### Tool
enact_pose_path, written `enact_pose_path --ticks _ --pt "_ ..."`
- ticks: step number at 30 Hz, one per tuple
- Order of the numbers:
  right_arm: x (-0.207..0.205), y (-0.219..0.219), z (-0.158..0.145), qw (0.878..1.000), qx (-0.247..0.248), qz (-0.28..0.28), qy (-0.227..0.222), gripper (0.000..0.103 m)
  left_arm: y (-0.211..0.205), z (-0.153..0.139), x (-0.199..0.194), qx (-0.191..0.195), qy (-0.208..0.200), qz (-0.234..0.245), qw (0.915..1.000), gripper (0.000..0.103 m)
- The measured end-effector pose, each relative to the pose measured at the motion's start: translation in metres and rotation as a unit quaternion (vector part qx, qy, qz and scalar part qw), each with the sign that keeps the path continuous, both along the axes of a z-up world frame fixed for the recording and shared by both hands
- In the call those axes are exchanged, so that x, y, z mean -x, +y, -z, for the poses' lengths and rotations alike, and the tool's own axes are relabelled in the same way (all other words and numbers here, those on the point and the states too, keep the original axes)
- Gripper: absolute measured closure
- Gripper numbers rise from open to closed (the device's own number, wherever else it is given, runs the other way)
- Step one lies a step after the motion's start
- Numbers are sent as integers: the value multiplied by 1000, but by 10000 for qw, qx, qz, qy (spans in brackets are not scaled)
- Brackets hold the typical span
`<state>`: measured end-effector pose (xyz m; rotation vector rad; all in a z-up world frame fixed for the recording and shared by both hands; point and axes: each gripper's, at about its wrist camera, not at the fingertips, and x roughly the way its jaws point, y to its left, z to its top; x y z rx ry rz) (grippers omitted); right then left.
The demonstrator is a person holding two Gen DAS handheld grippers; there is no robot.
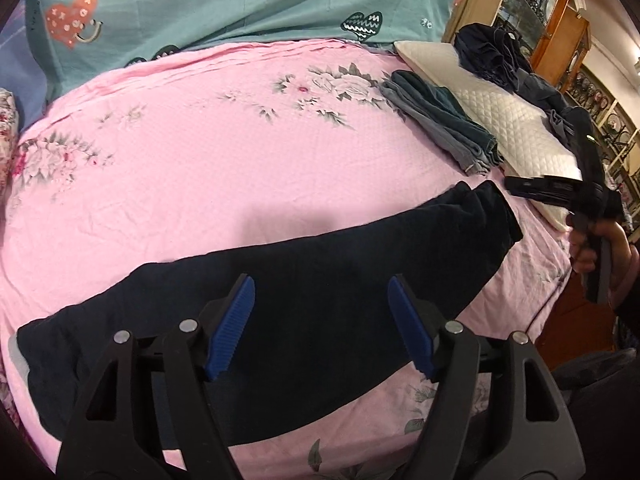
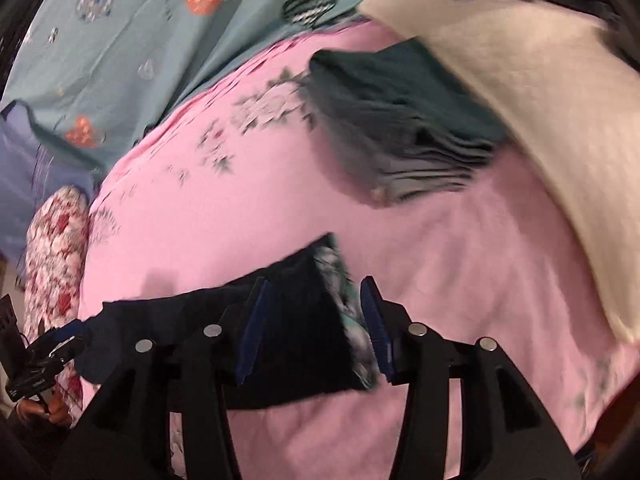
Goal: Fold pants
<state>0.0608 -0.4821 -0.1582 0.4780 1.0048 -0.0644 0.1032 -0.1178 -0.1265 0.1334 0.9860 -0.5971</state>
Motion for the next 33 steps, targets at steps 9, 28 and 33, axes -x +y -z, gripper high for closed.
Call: enact_pose_path --ticks 9,28,33 --pt "-29 4 -3 9967 491 -588 -251 98 24 -6 7 -170 -78 -603 9980 29" --pt "18 12 29 9935 404 -331 1010 84 145 -5 16 -1027 -446 -2009 9732 17" --pt "29 21 19 9876 983 65 1226 81 207 -2 19 -1282 -513 -2392 9611 16"
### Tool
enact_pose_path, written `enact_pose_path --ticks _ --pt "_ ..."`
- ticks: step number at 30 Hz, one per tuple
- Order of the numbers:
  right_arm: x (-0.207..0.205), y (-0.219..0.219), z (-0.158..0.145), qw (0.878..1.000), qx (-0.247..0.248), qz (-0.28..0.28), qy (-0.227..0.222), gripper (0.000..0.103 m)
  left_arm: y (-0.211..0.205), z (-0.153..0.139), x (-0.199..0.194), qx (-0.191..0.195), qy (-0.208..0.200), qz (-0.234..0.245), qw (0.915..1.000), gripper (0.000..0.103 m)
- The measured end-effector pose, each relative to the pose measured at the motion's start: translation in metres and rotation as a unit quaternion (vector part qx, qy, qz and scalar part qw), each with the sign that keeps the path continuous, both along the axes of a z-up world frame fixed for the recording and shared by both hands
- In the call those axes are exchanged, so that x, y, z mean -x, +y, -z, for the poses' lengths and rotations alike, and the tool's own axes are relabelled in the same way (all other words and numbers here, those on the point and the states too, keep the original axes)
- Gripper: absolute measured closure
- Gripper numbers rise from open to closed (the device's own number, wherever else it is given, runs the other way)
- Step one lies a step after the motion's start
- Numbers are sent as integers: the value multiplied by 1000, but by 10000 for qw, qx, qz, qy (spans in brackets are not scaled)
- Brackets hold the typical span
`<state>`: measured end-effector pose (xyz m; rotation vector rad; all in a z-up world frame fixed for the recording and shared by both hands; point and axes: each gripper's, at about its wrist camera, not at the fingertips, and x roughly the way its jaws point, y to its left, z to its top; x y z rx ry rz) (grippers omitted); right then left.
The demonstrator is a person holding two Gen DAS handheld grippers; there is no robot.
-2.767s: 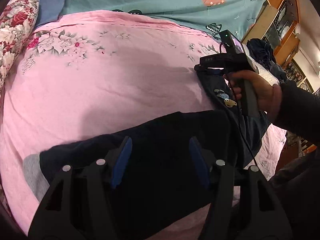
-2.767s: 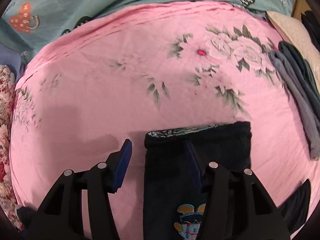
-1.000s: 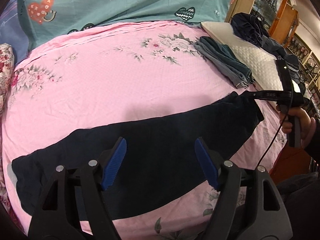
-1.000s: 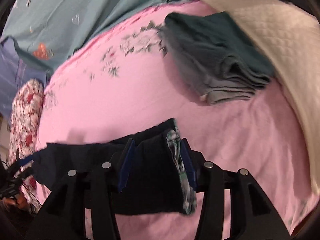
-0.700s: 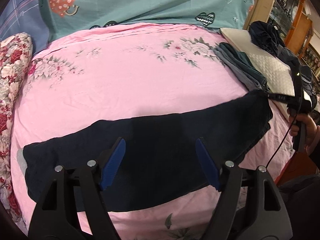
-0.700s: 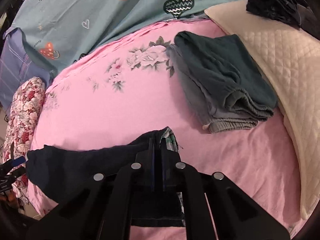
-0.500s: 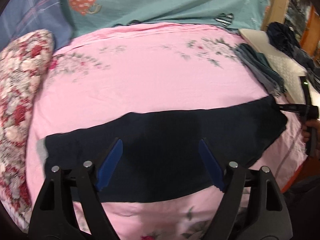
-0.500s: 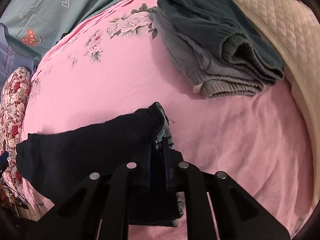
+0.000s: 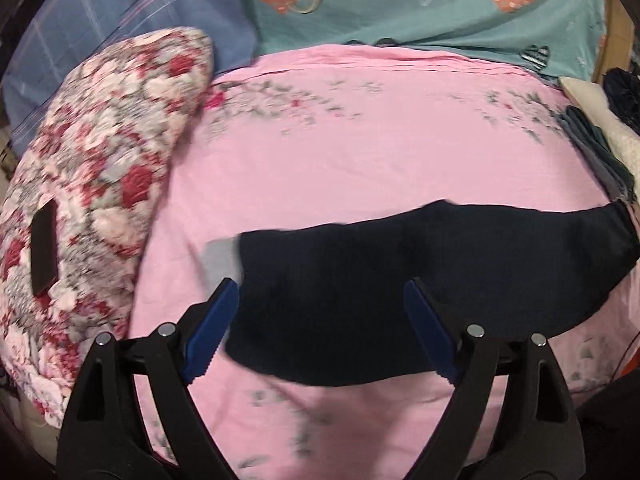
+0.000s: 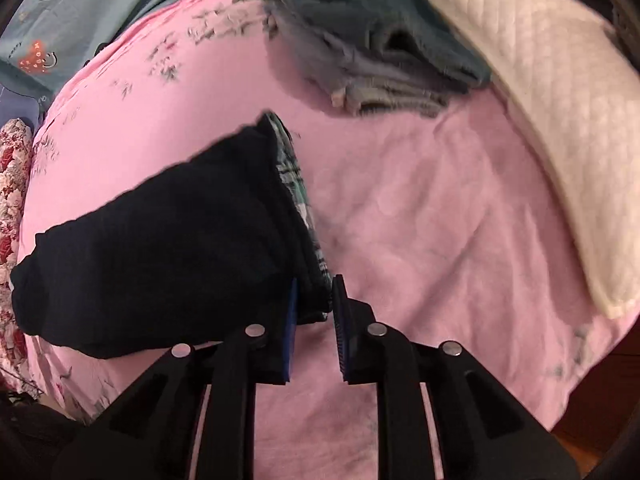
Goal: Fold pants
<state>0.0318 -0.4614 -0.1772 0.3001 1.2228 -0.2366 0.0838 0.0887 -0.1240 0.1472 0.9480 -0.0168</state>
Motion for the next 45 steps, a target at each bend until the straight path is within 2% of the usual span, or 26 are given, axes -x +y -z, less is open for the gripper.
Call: enact_pose_path --ticks 2,3,5,6,9,11,12,14,15,17,18,22,24,25,26,27,28,29,30,32,34,36,37,41,43,45 --pt "-5 26 -27 9990 345 -11 -267 66 33 3 6 22 19 -263 9997 16" --pt "-9 40 -34 9985 348 -93 -422 55 44 4 8 34 42 -347 9994 16" --pt "-24 90 -51 9949 232 -588 -792 54 68 9 15 96 68 -496 9987 16" --pt "-36 127 -57 9899 29 -1036 -965 54 78 11 19 135 72 -561 9983 16" --pt "-67 224 -61 9685 -555 -2142 -1143 54 103 20 35 272 80 -641 9975 16" --pt "-92 307 -59 9406 -1006 -3017 -1191 53 112 27 42 348 106 -657 9972 16" --pt "-105 354 -58 9222 -1209 -3483 -1170 50 118 30 47 429 110 -666 9968 16" --pt "-121 415 -56 8944 -1376 -4090 -1178 46 125 36 54 616 114 -688 9957 16" --pt "-134 459 -52 8748 -1293 -4519 -1176 46 131 39 58 741 117 -696 9947 16" --pt "-156 513 -38 8496 -1054 -5056 -1068 46 135 41 63 865 44 -732 9935 16" --pt "-159 529 -32 8427 -961 -5205 -991 45 139 41 66 978 0 -760 9923 16" --pt "-190 609 19 7862 -277 -6172 -143 47 149 42 73 1183 -119 -795 9897 16" --pt "-195 623 39 7668 -67 -6415 226 65 155 44 74 1206 -127 -837 9891 16" --pt "-203 627 44 7689 -15 -6383 368 75 159 45 75 1263 -135 -865 9881 16" --pt "-212 627 44 7752 -77 -6301 442 79 164 45 74 1343 -147 -897 9868 16" --pt "-224 621 39 7878 -200 -6140 441 83 167 45 73 1397 -159 -915 9858 16" --pt "-231 615 35 7980 -306 -6007 388 83 169 46 71 1449 -178 -924 9850 16" --pt "-240 606 31 8165 -474 -5747 291 83 172 46 68 1492 -202 -909 9844 16" --pt "-243 603 31 8238 -523 -5639 259 83 172 46 65 1505 -209 -882 9844 16" --pt "-241 600 44 8241 -658 -5616 341 80 171 45 55 1510 -202 -752 9855 16" --pt "-236 601 49 8296 -558 -5552 190 62 168 41 48 1447 -234 -628 9872 16" --pt "-236 601 43 8381 -400 -5440 100 51 165 37 42 1368 -266 -506 9890 16" --pt "-234 595 31 8460 -366 -5319 -35 51 165 35 39 1357 -275 -460 9893 16" --pt "-200 554 -20 8668 -941 -4796 -984 52 164 30 25 1348 -320 -201 9901 16" --pt "-183 543 -11 8817 -1032 -4515 -902 65 164 26 16 1218 -376 -57 9918 16" --pt "-169 538 20 8891 -1309 -4357 -513 69 166 20 5 1153 -460 52 9923 16"
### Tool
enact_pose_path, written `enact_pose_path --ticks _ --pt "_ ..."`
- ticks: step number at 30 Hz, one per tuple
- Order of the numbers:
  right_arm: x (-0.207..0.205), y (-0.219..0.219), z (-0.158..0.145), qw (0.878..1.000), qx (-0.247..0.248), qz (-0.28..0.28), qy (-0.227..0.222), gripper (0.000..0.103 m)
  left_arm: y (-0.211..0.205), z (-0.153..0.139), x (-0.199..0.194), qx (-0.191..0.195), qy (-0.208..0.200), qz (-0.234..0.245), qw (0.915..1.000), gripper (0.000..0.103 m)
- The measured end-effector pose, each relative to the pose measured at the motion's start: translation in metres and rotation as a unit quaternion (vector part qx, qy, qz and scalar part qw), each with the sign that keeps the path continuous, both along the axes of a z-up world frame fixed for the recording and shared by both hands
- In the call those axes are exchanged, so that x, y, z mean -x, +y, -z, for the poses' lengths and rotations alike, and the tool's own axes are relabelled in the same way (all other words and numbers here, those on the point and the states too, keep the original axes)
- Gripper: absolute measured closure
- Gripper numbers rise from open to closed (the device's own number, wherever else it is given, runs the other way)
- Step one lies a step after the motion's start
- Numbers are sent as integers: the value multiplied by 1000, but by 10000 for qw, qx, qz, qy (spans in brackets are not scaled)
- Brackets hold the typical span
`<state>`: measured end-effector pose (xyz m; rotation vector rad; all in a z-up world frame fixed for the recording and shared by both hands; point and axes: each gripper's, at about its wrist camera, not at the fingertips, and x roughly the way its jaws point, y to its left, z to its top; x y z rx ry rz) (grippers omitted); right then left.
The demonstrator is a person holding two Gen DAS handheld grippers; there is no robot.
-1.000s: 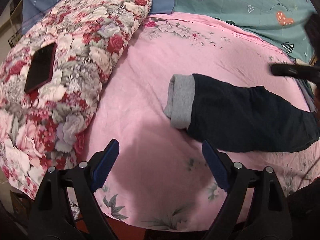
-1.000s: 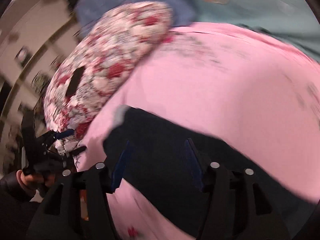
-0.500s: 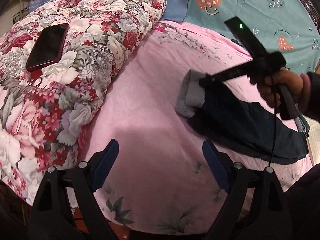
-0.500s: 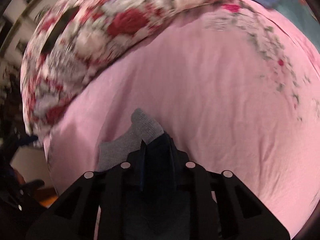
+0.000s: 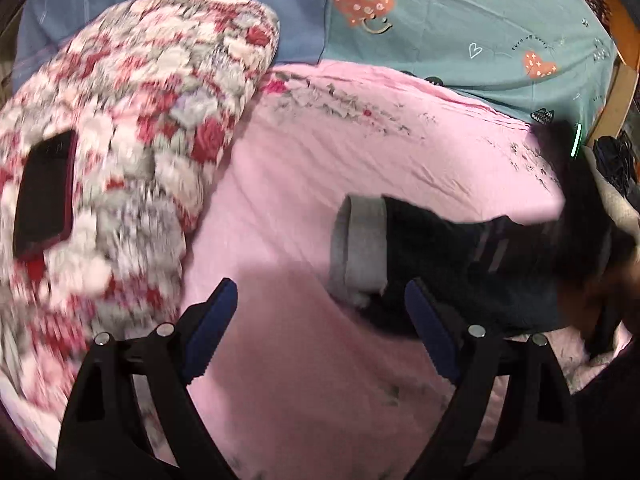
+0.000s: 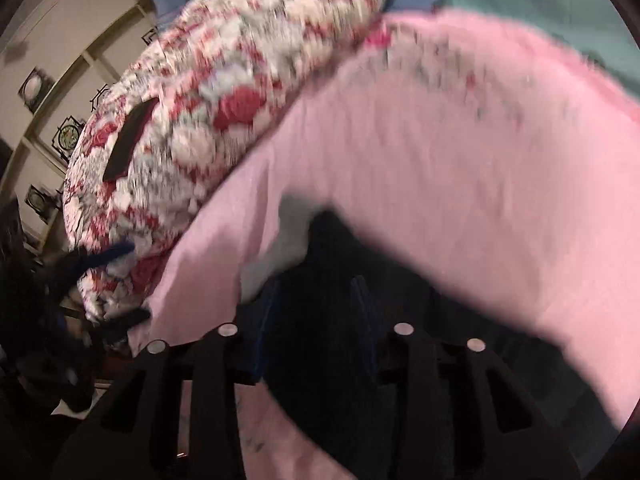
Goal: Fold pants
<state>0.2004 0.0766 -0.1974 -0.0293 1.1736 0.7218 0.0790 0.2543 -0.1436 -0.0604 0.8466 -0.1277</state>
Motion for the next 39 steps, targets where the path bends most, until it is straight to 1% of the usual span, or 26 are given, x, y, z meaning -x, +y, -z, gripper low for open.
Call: enact_pose_path --ticks 2,3,4,5,8,10,12,13,15,16,17,18,19,20,21,22,24,26,28,30,32,33,34,35,38,39 --pt "15 13 42 9991 133 -21 392 69 0 -8 -10 -3 -110 147 9998 16" --pt "24 22 52 9995 302 -14 53 67 -3 -12 -15 -25 -172 233 9996 16" --pt "30 28 49 9987 483 -47 -174 66 -7 -17 -20 -55 -241 338 9991 16" --pt "34 29 42 9984 504 -43 -250 65 -12 -21 -25 -56 -309 453 9985 16" --pt "43 1 13 9998 -61 168 -88 63 -36 -31 -40 172 -467 959 9941 16" --pt "53 -35 -6 9979 -151 592 -209 57 -61 -30 -47 355 -534 1416 9879 16" --pt "63 -82 -19 9920 -190 1220 -256 57 -91 -20 -54 554 -497 1863 9797 16" --pt "66 -100 -22 9890 -150 1447 -266 57 -104 -11 -58 617 -405 1976 9775 16" --pt "75 -139 -21 9792 59 2010 -262 57 -128 17 -67 410 -95 2076 9773 16" --pt "81 -164 -16 9724 178 2320 -172 57 -135 33 -69 116 22 2063 9784 16" --pt "88 -187 -12 9657 283 2581 -72 57 -139 52 -71 -302 173 1945 9803 16" --pt "98 -214 -3 9576 444 2845 103 57 -136 74 -73 -669 430 1805 9803 20" --pt "106 -229 4 9523 577 2983 296 57 -128 86 -71 -676 561 1818 9794 19" --pt "115 -249 13 9454 712 3125 584 57 -122 86 -65 -650 511 1835 9795 19" --pt "120 -263 17 9422 709 3188 747 58 -118 84 -59 -733 567 1841 9785 19" --pt "130 -280 16 9418 436 3230 825 58 -116 82 -56 -778 606 1883 9772 19" --pt "135 -291 5 9445 307 3185 740 58 -116 75 -51 -847 710 1878 9760 19" --pt "126 -295 -16 9525 133 3023 346 58 -120 60 -53 -799 676 1635 9810 19" --pt "101 -293 -39 9608 -128 2768 -27 58 -130 42 -49 -598 494 1423 9868 19" --pt "70 -290 -50 9678 -486 2463 -170 58 -151 28 -54 -124 388 1261 9912 19" --pt "33 -288 -47 9722 -1015 2108 72 58 -172 29 -60 250 466 1261 9906 18" --pt "17 -285 -42 9732 -1280 1897 236 58 -188 37 -62 305 577 1270 9897 18" --pt "-1 -280 -33 9742 -1568 1557 456 58 -197 44 -62 204 662 1251 9897 18" --pt "-14 -275 -25 9762 -1632 1293 599 58 -205 54 -60 64 776 1230 9894 18" --pt "-48 -252 8 9825 -1370 671 1064 58 -215 84 -49 -232 1105 1099 9875 18" --pt "-55 -246 16 9833 -1297 530 1157 58 -217 88 -42 -359 1047 1071 9881 18"
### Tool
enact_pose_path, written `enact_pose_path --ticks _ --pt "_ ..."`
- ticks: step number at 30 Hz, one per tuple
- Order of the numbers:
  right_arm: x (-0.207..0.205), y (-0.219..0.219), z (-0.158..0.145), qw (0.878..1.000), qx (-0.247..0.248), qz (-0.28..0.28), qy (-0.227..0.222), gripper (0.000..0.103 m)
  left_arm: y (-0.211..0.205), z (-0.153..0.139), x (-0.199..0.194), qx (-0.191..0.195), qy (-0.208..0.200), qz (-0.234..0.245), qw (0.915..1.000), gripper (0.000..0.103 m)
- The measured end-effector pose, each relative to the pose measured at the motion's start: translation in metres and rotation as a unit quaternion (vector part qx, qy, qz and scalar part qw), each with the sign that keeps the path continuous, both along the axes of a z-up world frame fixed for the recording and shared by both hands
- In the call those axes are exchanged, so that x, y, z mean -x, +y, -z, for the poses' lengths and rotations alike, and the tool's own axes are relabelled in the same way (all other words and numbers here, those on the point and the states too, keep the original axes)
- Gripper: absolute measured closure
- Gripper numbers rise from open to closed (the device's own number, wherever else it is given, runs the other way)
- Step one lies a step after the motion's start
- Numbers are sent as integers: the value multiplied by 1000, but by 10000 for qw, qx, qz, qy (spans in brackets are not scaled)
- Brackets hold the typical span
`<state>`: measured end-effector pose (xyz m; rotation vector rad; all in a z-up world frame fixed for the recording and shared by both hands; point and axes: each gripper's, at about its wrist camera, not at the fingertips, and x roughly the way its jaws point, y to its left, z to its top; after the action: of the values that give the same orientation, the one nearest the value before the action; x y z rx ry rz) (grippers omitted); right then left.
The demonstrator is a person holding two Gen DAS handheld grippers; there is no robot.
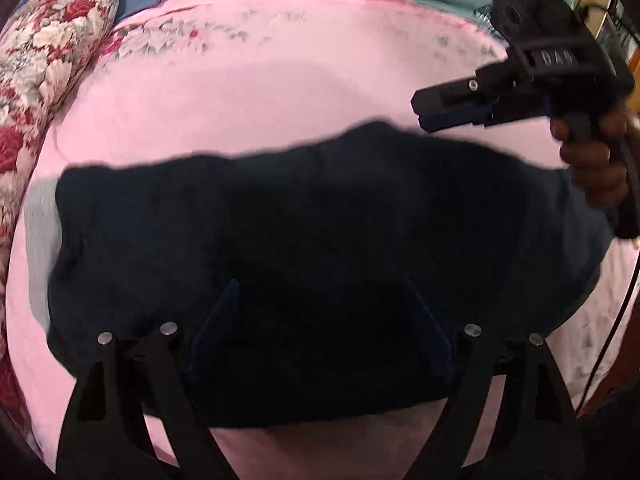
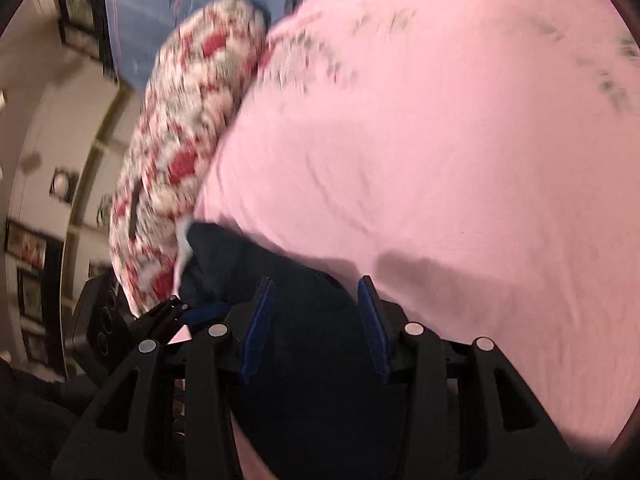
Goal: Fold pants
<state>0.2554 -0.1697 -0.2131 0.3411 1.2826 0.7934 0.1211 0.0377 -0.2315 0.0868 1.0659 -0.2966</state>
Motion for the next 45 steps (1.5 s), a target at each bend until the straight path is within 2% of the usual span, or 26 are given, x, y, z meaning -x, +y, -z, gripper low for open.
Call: enact_pose_path --ticks 2,6,7,11,12,15,16,17,18,19,21,23,25,27,31,33,35,36,38,42,45 --pt "-1 7 12 9982 -59 -531 256 58 -6 2 6 -239 -75 49 9997 18" --pt "12 22 6 9859 -272 -1595 427 57 -3 4 7 -234 -55 -5 9997 18" --pt "13 21 6 9848 -245 -1671 406 57 -3 4 6 -241 -64 5 9997 18" --pt "0 11 3 9926 -17 -1207 102 57 -4 6 7 -296 -84 68 9995 18" --pt "0 15 5 9921 13 -1249 100 57 -4 6 7 -298 -70 65 9995 18" --pt "2 37 20 9807 -197 -1801 733 56 -4 7 4 -299 -30 93 9995 17" --pt "6 41 22 9732 -357 -2051 975 56 -4 6 3 -299 -24 96 9995 17" --pt "6 44 22 9702 -447 -2139 1048 56 -4 6 3 -299 -17 96 9995 17" --pt "4 42 21 9713 -437 -2114 997 56 -5 7 3 -305 -11 91 9995 17" --pt "-2 37 23 9773 -216 -1927 852 56 -6 7 5 -309 -10 87 9995 17" --pt "-8 32 29 9795 -118 -1781 933 56 -6 7 4 -314 -7 80 9995 16" --pt "-6 39 35 9676 -273 -2131 1326 51 -7 7 4 -324 3 77 9994 15" --pt "-3 46 35 9562 -432 -2436 1562 40 -6 7 3 -323 8 72 9995 15" --pt "-7 47 38 9516 -570 -2464 1748 38 -7 8 4 -331 12 63 9994 15" --pt "-14 56 52 9345 -943 -2435 2420 38 -6 8 3 -334 22 68 9994 14" --pt "-19 59 49 9425 -943 -2246 2286 38 -6 8 3 -337 26 70 9994 14" --pt "-34 51 39 9645 -1037 -1624 1807 38 -6 8 3 -337 19 65 9994 14" --pt "-38 47 36 9684 -1063 -1475 1705 38 -6 8 3 -338 21 62 9994 14" --pt "-37 41 40 9659 -1129 -1433 1839 38 -6 8 3 -336 11 64 9994 14" --pt "-25 42 51 9453 -1206 -1807 2431 34 -6 8 2 -338 12 62 9994 14" --pt "-31 53 51 9459 -1283 -1767 2400 32 -5 8 1 -342 13 70 9994 14"
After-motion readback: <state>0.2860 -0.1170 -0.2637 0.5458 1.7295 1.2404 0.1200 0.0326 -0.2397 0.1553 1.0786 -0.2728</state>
